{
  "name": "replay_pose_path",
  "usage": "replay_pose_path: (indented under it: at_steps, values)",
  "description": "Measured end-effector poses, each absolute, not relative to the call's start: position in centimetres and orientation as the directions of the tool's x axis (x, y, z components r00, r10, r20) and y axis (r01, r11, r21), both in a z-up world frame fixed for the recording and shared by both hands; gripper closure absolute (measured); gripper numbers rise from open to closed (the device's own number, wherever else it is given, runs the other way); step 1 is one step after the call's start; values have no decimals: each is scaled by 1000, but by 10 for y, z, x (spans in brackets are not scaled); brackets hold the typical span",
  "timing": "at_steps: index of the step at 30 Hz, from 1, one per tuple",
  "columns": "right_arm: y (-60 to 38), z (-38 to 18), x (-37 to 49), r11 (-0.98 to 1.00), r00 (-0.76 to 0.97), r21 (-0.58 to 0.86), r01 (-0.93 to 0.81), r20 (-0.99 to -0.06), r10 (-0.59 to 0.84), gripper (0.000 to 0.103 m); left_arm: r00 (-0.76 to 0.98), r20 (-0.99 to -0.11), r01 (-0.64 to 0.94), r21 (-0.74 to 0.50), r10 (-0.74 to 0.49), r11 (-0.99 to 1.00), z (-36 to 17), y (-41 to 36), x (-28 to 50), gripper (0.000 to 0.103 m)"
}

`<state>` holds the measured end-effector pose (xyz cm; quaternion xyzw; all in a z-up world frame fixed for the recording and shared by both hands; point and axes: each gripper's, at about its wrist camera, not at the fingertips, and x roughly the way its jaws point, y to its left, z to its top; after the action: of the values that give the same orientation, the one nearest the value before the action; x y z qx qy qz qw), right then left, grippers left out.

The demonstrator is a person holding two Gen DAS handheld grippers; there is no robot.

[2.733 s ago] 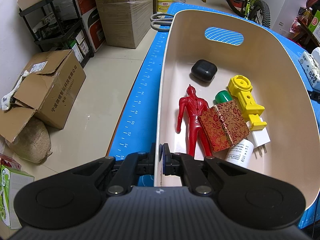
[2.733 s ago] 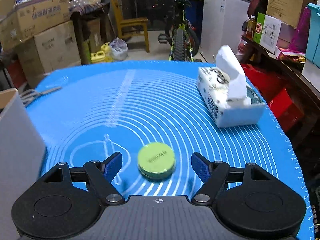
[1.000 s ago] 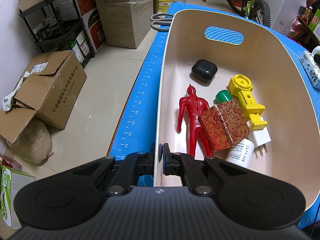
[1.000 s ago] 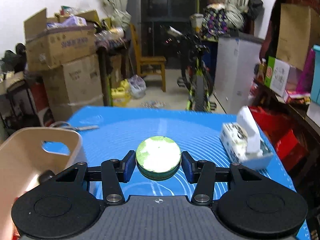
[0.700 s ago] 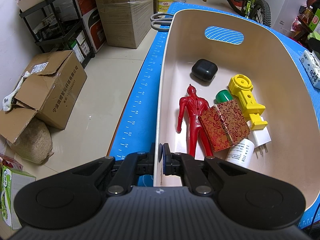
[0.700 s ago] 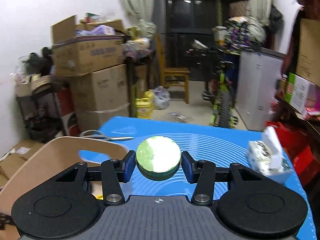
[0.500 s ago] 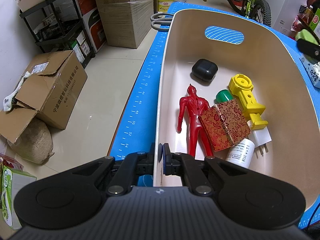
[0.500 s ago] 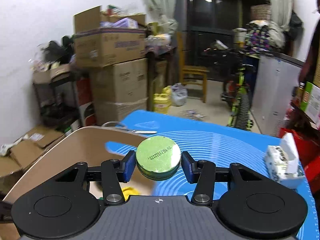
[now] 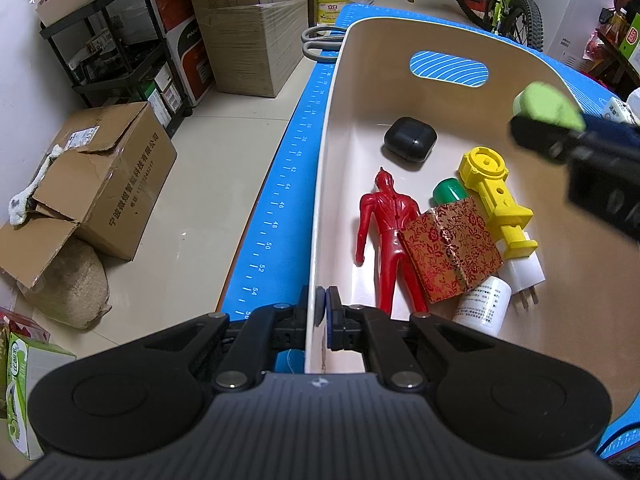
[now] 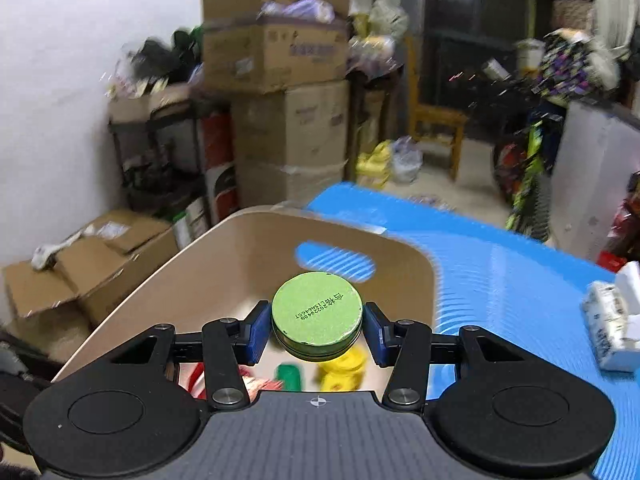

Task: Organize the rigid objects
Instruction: 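Carry the green tin into the basket and open the right tool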

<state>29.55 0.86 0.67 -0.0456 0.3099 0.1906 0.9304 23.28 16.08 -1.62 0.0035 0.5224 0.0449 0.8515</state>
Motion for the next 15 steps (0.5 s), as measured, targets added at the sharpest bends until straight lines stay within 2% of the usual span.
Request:
replay_pose_path:
  at_steps: [15]
  values:
    - [41,-23,298,891,586,-17,-453,-759,284,49,451,-889,-73,53,81,996,-16,160,233,95]
